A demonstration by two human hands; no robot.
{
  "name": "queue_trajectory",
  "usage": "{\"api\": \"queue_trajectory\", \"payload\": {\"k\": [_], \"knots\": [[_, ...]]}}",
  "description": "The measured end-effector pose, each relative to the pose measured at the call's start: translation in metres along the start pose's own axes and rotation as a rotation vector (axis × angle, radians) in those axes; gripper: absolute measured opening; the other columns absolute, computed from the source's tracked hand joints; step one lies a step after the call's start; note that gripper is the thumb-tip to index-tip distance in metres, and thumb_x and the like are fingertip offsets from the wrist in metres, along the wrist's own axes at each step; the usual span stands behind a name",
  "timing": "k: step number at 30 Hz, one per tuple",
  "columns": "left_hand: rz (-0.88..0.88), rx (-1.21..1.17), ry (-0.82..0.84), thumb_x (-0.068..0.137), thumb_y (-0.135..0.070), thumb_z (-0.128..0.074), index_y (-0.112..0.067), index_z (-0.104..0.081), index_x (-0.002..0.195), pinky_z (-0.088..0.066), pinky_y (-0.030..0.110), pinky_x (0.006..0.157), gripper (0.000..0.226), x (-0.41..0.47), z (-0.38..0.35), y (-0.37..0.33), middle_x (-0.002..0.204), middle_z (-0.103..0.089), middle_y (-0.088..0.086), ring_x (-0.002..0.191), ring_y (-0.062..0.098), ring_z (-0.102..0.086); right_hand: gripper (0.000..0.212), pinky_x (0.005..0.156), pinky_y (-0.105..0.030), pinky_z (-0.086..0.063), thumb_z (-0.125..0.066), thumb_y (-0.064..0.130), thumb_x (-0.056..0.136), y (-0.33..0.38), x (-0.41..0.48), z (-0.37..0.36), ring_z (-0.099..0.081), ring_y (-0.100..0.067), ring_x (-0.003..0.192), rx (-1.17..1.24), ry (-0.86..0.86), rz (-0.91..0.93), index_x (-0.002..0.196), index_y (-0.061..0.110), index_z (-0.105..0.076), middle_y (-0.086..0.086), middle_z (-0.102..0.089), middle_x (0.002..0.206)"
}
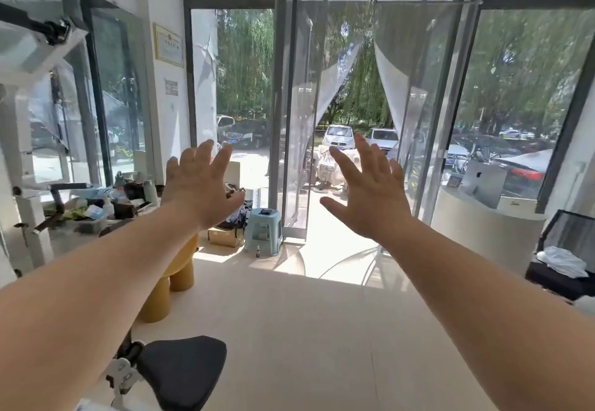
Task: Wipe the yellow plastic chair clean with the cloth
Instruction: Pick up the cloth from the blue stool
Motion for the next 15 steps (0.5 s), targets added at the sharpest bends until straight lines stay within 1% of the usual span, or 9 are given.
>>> {"api": "queue_trajectory", "payload": {"k": [4,8,11,13,15], "knots": [[-0.007,0.002,0.041,0.089,-0.069,-0.045,-0.03,-0.011,0.155,-0.026,0.057,0.113,0.085,0.022,-0.044,-0.01,0.161,-0.02,0.009,0.143,0.037,-0.025,0.085,0.123,-0.056,-0.01,-0.048,0.072,0.091,-0.021,0.019,-0.045,0.0,-0.031,0.156,0.027,0.059,-0.032,0.159,0.043,-0.005,-0.001,0.016,0.169],[-0.011,-0.033,0.081,0.088,-0.066,-0.048,-0.028,-0.019,0.153,-0.032,0.053,0.112,0.081,0.061,-0.103,-0.007,0.156,-0.028,0.009,0.139,0.036,-0.033,0.082,0.122,-0.056,-0.015,-0.049,0.071,0.091,-0.032,0.052,-0.113,-0.008,-0.035,0.155,0.084,0.102,-0.076,0.158,0.042,-0.011,-0.001,0.008,0.17],[-0.004,-0.071,0.125,0.088,-0.068,-0.049,-0.029,-0.019,0.154,-0.032,0.053,0.111,0.083,0.097,-0.165,0.002,0.158,-0.026,0.008,0.14,0.035,-0.032,0.081,0.121,-0.055,-0.021,-0.048,0.072,0.091,-0.032,0.084,-0.178,-0.011,-0.037,0.154,0.075,0.164,-0.087,0.157,0.04,-0.013,-0.002,0.005,0.17],[0.005,-0.089,0.151,0.087,-0.068,-0.05,-0.028,-0.021,0.153,-0.034,0.053,0.11,0.083,0.125,-0.21,0.011,0.157,-0.027,0.008,0.14,0.034,-0.033,0.081,0.118,-0.053,-0.026,-0.049,0.071,0.091,-0.029,0.108,-0.222,-0.015,-0.035,0.153,0.062,0.197,-0.081,0.157,0.038,-0.017,-0.003,0.002,0.17],[0.017,-0.118,0.192,0.086,-0.068,-0.051,-0.027,-0.023,0.153,-0.037,0.052,0.109,0.084,0.156,-0.257,0.021,0.156,-0.03,0.009,0.139,0.035,-0.035,0.08,0.117,-0.05,-0.027,-0.052,0.069,0.091,-0.026,0.134,-0.266,-0.019,-0.033,0.151,0.07,0.244,-0.099,0.157,0.037,-0.021,-0.004,-0.002,0.17]]}}
Point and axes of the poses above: each hand's wrist, its own x-axis towards the middle knuckle, its own z-axis out of the back of the hand, y = z × x, the point moved 10 cm from there along x, towards the middle knuckle
